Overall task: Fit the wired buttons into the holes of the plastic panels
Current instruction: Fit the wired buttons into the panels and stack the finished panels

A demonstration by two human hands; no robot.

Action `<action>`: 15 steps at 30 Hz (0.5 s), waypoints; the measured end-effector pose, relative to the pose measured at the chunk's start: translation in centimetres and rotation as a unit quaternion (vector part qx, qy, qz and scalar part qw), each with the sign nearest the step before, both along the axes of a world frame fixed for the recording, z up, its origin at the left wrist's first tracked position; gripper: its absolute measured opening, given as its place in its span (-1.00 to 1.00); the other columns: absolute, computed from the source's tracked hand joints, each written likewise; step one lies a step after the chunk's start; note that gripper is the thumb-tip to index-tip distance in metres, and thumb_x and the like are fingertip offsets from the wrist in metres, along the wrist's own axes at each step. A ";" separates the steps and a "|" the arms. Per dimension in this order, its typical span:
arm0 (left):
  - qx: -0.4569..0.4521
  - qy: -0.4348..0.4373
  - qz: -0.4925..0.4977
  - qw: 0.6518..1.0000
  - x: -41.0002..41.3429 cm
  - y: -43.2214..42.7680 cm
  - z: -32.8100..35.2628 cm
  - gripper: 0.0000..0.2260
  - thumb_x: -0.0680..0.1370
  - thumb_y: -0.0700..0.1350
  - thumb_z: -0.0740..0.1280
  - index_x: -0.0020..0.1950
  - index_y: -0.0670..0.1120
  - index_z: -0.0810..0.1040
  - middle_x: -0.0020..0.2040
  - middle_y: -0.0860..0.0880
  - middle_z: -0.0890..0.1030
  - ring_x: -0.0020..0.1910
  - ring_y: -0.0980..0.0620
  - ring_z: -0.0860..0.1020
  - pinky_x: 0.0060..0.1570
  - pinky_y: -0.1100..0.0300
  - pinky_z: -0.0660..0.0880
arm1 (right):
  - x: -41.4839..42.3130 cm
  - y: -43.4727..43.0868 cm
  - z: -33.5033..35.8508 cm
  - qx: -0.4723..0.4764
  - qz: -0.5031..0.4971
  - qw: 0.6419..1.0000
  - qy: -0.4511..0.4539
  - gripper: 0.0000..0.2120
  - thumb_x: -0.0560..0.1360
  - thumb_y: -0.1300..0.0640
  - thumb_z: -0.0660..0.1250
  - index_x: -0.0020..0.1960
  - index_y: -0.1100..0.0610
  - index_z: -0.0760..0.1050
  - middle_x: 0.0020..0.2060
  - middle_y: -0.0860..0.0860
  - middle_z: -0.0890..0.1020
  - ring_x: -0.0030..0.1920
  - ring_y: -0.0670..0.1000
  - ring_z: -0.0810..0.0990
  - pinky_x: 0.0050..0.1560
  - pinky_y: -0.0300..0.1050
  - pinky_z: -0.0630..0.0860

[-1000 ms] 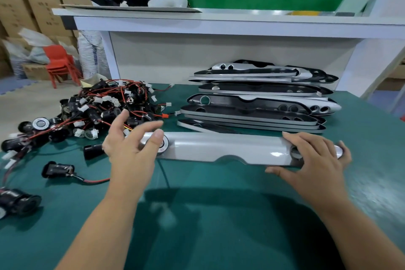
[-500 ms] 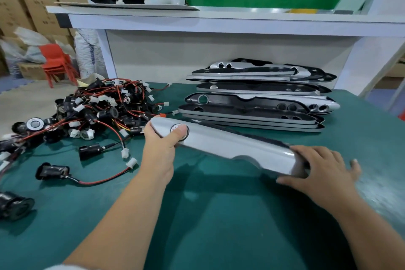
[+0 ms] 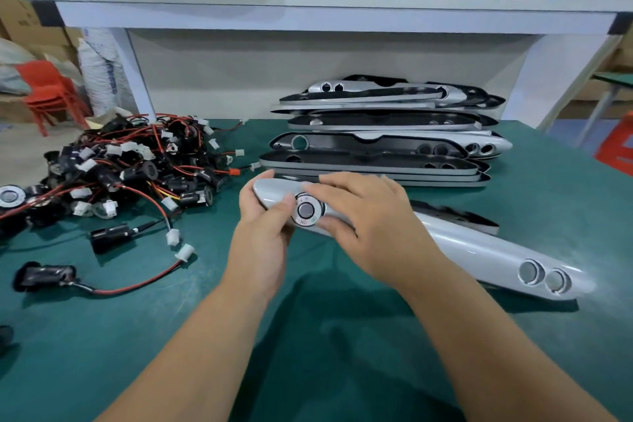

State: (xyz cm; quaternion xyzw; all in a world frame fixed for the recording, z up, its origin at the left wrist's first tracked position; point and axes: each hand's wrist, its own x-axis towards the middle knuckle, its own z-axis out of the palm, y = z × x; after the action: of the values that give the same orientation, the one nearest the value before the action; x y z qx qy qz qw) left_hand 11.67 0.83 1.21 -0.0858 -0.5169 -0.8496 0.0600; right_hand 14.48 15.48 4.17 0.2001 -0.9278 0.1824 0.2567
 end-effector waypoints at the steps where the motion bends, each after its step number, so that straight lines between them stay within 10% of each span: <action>1: 0.001 -0.003 0.003 1.000 0.0 -0.2 0.0 -0.72 0.59 -0.30 0.17 0.18 0.05 0.40 0.06 -0.11 0.56 -0.07 0.02 0.55 -0.02 0.14 0.47 | -0.2 -0.3 -0.1 -0.002 0.005 1.000 0.002 -0.63 0.53 -0.09 0.27 0.33 -0.15 0.44 0.26 -0.17 0.49 0.28 -0.04 0.43 0.33 0.11 0.22; 15: -0.134 0.028 0.037 0.990 0.1 -0.5 -0.2 -0.51 0.27 0.11 0.43 0.16 0.13 0.40 -0.09 0.12 0.65 0.02 0.03 0.60 0.23 -0.05 0.46 | 0.5 -1.1 -0.8 -0.028 -0.033 0.995 0.094 -0.66 0.44 -0.06 0.36 0.19 -0.02 0.57 0.13 -0.04 0.59 0.09 0.07 0.56 0.02 0.02 0.45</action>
State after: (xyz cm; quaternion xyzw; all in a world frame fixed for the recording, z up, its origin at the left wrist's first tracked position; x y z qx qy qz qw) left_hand 11.75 0.35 0.97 -0.0979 -0.6267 -0.7674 0.0935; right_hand 15.01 14.42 3.39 0.1781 -0.9005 0.1797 0.3537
